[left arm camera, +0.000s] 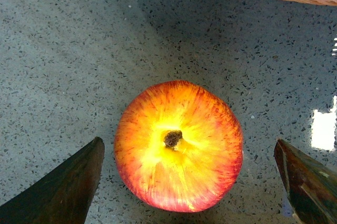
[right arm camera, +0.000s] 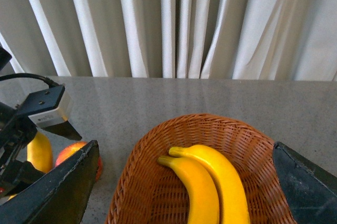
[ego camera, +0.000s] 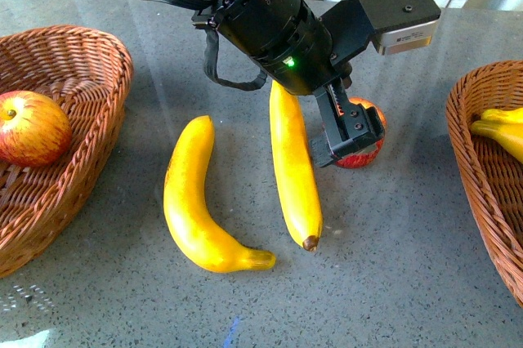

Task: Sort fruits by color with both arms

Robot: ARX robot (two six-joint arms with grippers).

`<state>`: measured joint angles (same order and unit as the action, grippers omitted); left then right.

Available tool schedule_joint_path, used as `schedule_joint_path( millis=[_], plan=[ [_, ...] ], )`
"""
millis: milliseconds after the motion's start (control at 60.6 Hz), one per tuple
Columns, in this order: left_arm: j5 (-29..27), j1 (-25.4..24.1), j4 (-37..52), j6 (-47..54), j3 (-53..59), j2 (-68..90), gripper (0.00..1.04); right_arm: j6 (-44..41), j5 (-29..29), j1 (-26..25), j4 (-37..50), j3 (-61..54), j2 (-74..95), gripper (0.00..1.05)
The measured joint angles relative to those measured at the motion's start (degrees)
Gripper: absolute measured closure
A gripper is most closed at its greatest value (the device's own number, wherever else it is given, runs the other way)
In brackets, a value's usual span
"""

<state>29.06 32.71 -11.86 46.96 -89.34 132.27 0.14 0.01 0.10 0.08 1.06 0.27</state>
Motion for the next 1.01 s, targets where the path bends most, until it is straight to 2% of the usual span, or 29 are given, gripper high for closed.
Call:
schedule_joint_path(
  millis=[1007],
  plan=[
    [-4.46,1.53,0.20,6.14,-1.14,1.73,0.09,0.00,0.00,0.00,0.00,0.00,0.00,0.09]
  ],
)
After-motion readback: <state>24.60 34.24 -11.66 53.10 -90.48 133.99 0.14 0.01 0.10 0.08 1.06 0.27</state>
